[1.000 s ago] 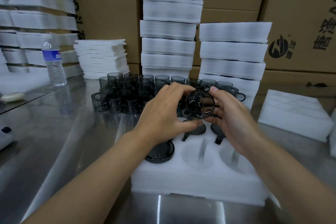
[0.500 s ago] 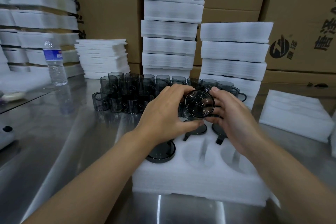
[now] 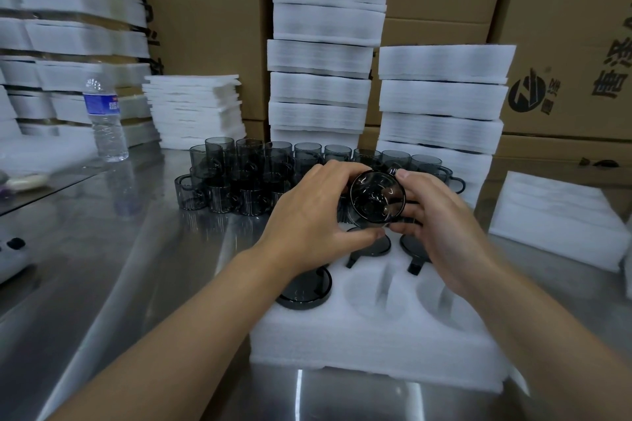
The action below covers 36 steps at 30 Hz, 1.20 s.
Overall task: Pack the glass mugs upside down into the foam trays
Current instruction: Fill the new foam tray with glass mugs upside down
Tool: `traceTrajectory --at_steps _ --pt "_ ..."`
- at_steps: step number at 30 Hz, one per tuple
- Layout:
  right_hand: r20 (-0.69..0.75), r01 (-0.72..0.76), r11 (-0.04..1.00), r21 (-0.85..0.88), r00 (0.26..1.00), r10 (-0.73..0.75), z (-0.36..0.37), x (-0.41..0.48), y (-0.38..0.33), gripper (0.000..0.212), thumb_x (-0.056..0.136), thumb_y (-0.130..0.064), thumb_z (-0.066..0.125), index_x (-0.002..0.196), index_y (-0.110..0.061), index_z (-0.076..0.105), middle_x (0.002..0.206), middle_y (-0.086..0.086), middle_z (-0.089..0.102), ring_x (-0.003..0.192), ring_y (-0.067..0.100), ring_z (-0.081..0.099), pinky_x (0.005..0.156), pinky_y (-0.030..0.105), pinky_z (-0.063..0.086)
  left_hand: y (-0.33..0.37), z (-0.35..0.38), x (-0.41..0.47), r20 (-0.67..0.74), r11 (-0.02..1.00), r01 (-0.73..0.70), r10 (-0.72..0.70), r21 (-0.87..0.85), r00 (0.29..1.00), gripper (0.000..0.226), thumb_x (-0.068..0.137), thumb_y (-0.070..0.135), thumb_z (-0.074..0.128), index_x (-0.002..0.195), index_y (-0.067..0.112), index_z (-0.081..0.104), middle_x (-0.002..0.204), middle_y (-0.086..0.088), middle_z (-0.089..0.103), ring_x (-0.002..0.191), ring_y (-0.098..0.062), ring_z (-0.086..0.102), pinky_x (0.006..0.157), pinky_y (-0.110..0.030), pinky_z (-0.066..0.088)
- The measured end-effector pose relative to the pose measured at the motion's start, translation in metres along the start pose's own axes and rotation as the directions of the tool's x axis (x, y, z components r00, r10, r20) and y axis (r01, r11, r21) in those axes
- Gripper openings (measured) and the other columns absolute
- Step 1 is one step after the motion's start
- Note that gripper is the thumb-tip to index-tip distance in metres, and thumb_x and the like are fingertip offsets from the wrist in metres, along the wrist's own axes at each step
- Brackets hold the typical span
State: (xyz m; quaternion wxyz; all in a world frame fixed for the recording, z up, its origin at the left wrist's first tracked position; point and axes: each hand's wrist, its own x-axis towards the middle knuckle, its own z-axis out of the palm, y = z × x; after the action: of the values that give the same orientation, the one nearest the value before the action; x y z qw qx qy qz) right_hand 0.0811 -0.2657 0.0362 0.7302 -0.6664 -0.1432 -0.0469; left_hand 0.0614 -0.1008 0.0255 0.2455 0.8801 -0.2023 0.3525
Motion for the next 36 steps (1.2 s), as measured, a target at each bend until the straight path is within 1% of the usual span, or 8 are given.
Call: traceTrajectory --at_steps 4,10,13,18,21,24,30,36 --pt "-0.002 0.015 1.0 0.002 1.0 -0.015 0.0 0.0 0.0 0.017 0.088 -0.034 0.06 0.096 -0.02 0.065 0.085 -0.004 0.069 0.072 0.009 0.065 0.066 0.028 0.048 0.001 0.0 0.0 0.024 1.0 0.017 -0.016 -0.01 1.0 0.073 0.066 0.055 0.071 0.13 0.037 0.042 0.113 0.023 0.053 0.1 0.001 0.047 0.082 -0.022 0.044" --pt "-0.01 0.059 0.997 -0.058 0.998 -0.06 0.0 -0.002 0.001 0.025 0.08 -0.039 0.067 0.1 -0.025 0.065 0.091 -0.005 0.067 0.08 0.009 0.064 0.069 0.027 0.047 0.003 -0.003 0.0 0.055 1.0 0.015 -0.015 -0.001 0.998 0.077 0.064 0.065 0.066 0.131 0.037 0.041 0.095 0.034 0.044 0.096 0.005 0.044 0.076 -0.006 0.034" --pt "-0.006 0.07 0.994 -0.081 0.998 -0.07 -0.002 -0.002 0.001 0.022 0.08 -0.04 0.067 0.099 -0.03 0.066 0.09 -0.008 0.065 0.082 0.007 0.062 0.067 0.023 0.044 0.004 -0.005 0.0 0.061 1.0 0.0 0.001 -0.016 0.998 0.077 0.062 0.072 0.062 0.128 0.037 0.043 0.091 0.039 0.04 0.095 0.006 0.044 0.075 -0.01 0.038" --pt "0.03 0.036 0.993 -0.109 0.999 -0.033 -0.002 -0.002 0.001 0.026 0.079 -0.048 0.066 0.094 -0.027 0.07 0.09 -0.005 0.067 0.095 0.025 0.064 0.079 0.037 0.051 0.006 -0.006 -0.001 0.052 0.996 0.012 -0.007 -0.087 0.999 0.066 0.059 0.078 0.057 0.114 0.045 0.043 0.093 0.034 0.05 0.091 0.004 0.052 0.076 -0.02 0.047" --pt "0.043 0.023 0.99 -0.138 0.999 -0.017 -0.002 -0.002 0.0 0.031 0.081 -0.048 0.063 0.091 -0.019 0.068 0.079 -0.004 0.066 0.084 0.022 0.065 0.077 0.036 0.05 0.008 -0.008 -0.002 0.07 0.986 0.024 -0.013 -0.164 0.997 0.056 0.059 0.075 0.06 0.104 0.05 0.039 0.094 0.026 0.057 0.091 0.003 0.056 0.074 -0.02 0.046" --pt "0.028 0.029 0.981 -0.192 0.999 -0.024 -0.004 -0.002 0.001 0.023 0.084 -0.043 0.06 0.076 -0.021 0.062 0.06 -0.014 0.059 0.06 0.0 0.057 0.068 0.028 0.042 0.01 -0.012 -0.001 0.151 0.971 0.044 -0.008 -0.236 0.989 0.057 0.058 0.072 0.063 0.102 0.042 0.043 0.091 0.017 0.062 0.085 -0.004 0.061 0.07 -0.027 0.05" --pt "-0.047 0.027 0.98 -0.196 0.998 -0.037 -0.003 -0.002 -0.002 0.032 0.089 -0.04 0.052 0.069 -0.017 0.06 0.051 -0.011 0.058 0.047 -0.003 0.055 0.05 0.012 0.043 0.018 -0.027 0.003 0.333 0.95 0.119 -0.016 -0.289 0.943 0.058 0.054 0.068 0.069 0.101 0.04 0.049 0.089 0.013 0.067 0.08 -0.008 0.065 0.074 -0.04 0.053" --pt "-0.12 0.006 0.982 -0.188 0.992 -0.029 -0.003 0.0 -0.004 0.038 0.091 -0.046 0.048 0.072 -0.017 0.064 0.059 -0.005 0.061 0.068 0.014 0.056 0.07 0.03 0.042 0.023 -0.032 0.004 0.56 0.972 0.175 -0.057 -0.159 0.827 0.057 0.053 0.065 0.078 0.096 0.041 0.05 0.085 0.014 0.063 0.07 0.003 0.056 0.063 -0.024 0.051"
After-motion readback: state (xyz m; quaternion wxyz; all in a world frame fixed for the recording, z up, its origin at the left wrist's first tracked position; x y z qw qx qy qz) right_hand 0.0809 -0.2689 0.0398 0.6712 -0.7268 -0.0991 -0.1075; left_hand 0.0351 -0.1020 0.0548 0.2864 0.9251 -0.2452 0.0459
